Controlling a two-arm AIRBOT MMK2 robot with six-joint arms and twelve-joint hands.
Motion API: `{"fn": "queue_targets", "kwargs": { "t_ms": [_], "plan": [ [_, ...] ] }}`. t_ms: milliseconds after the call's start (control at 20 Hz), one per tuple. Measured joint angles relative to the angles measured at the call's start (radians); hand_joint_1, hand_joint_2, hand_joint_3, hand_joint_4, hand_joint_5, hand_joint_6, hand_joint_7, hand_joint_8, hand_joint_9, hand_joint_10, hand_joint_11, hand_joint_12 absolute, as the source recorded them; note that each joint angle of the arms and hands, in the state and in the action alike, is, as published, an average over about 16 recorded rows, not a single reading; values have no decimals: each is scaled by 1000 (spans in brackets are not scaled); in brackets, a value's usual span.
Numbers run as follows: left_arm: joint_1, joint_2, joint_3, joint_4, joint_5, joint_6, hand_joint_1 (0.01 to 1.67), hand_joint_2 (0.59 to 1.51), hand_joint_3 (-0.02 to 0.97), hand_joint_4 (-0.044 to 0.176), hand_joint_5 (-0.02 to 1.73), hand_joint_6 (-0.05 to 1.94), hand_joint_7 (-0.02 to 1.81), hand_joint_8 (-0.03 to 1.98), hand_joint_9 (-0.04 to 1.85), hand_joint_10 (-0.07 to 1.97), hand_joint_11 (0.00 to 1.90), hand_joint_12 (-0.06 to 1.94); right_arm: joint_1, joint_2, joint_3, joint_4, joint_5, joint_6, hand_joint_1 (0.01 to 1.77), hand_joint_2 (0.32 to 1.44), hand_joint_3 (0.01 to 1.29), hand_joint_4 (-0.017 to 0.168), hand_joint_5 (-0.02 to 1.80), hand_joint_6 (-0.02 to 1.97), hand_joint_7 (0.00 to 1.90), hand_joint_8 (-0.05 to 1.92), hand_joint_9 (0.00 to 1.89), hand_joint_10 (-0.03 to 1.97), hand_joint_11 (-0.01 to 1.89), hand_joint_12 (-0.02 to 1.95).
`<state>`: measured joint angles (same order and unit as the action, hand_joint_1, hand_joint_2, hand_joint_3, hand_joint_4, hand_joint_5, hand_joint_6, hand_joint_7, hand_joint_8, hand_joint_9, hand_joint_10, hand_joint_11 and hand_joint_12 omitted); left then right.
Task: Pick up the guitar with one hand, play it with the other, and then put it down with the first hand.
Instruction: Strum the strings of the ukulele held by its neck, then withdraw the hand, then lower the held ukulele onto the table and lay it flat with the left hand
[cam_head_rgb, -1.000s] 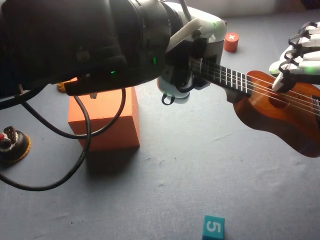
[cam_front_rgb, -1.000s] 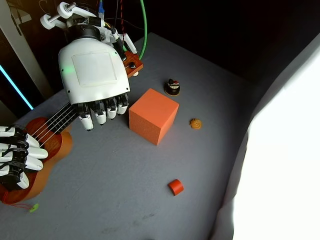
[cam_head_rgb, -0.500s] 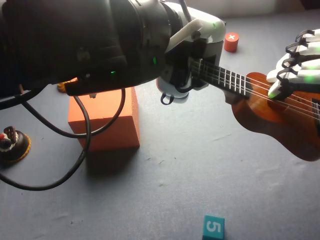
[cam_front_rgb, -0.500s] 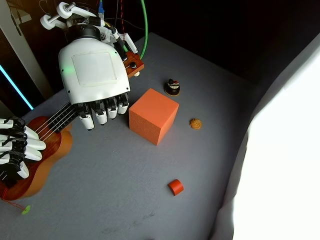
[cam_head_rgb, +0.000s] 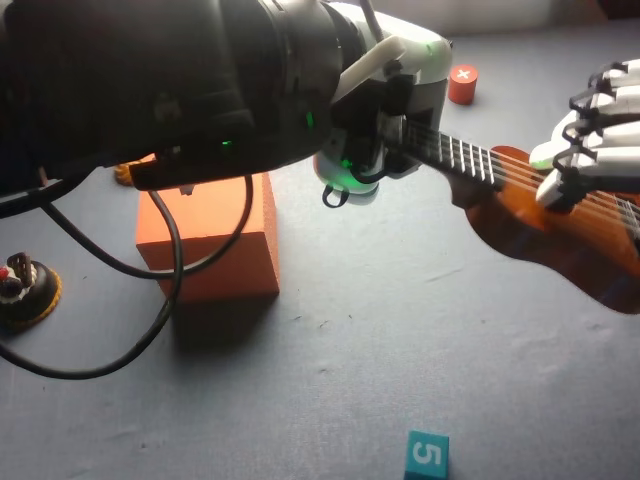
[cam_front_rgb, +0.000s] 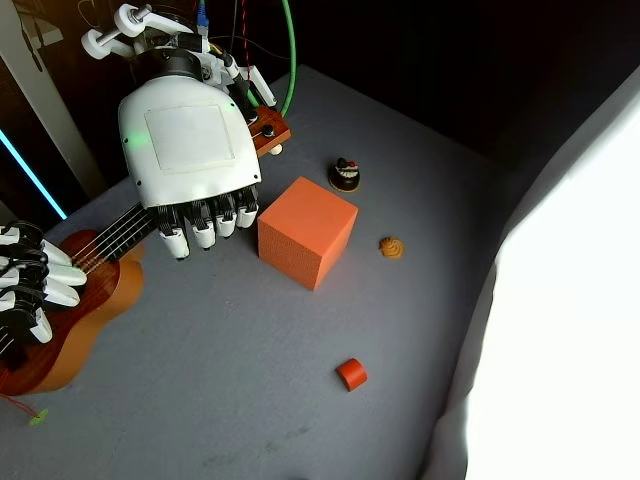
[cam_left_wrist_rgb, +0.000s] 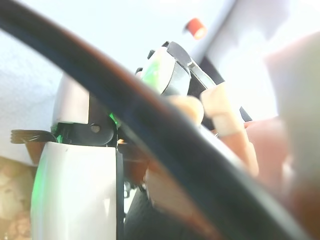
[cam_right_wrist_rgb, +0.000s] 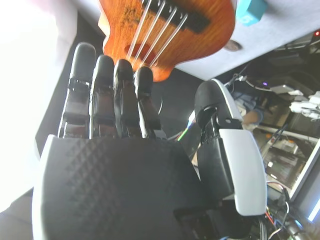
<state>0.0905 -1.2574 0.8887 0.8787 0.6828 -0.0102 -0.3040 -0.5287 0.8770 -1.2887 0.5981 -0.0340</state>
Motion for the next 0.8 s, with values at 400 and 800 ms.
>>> {"fn": "queue_targets", "kwargs": {
  "t_ms": [400,800],
  "plan": [
    [18,-3,1,64,7,-106,1467,1085,-16,39,1185,1867,1264,1980,1364,1910,1414,1903,20,2,12,271,-54,-195,314,1339,16,3,19,678,239,15,17,664,20,1263],
    [83,-18,3,244,63,-332,1468,1085,-16,31,1180,1875,1265,1980,1364,1910,1414,1904,21,-6,22,582,-120,-405,318,1338,17,4,26,587,237,15,20,668,20,1275]
  ]
}}
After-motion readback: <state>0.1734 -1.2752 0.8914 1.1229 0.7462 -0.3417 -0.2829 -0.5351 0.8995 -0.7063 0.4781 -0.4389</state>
